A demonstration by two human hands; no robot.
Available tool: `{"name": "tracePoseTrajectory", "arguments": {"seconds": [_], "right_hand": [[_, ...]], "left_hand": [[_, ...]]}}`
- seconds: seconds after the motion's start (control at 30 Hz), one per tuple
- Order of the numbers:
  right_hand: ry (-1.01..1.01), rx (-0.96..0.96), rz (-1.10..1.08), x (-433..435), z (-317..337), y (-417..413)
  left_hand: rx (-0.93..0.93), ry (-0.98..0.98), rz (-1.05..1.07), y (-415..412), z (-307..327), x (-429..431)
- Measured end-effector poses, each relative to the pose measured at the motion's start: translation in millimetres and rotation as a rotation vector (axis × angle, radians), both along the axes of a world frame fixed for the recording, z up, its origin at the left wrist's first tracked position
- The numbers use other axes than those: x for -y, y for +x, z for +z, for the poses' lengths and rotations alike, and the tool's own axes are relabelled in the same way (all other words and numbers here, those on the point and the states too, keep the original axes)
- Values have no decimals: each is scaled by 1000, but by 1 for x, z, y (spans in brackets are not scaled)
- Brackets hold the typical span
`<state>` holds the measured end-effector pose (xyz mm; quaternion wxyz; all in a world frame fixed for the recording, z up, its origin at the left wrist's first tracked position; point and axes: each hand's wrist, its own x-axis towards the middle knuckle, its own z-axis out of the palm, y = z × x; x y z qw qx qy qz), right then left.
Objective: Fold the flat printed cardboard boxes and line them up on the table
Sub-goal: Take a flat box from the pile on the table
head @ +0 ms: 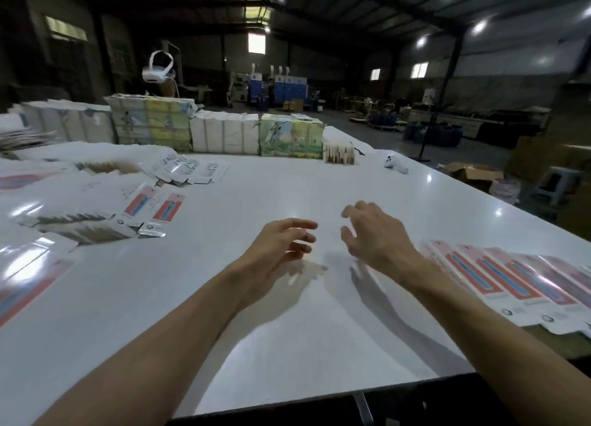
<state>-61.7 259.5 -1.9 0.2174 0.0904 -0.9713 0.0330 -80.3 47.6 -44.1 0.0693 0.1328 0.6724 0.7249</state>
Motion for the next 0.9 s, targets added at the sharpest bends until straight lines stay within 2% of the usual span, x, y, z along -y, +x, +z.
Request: {"name": "tracePoseTrajectory", "arguments": {"seconds": [0.17, 0.27, 0.43, 0.53, 0.63, 0.77, 0.9], "right_hand": [[-120, -14, 112, 64, -11, -31], [-161, 64, 164, 72, -38, -37], [-213, 131, 231, 63, -51, -51], [-244, 138, 248, 62, -52, -55], [-255, 134, 278, 61, -54, -60], [-262, 126, 307, 61, -56, -64], [-275, 131, 325, 61, -59, -67]], "left_hand": [[-92, -159, 296, -9, 0, 14], [-117, -312, 496, -24, 6, 34], [-187, -851, 772, -73, 28, 98], [-110, -1206, 903, -99, 32, 141], [88, -1380, 930, -116, 27, 182], [122, -1495, 928, -123, 21, 211], [235, -1462, 820, -128, 33, 213]]}}
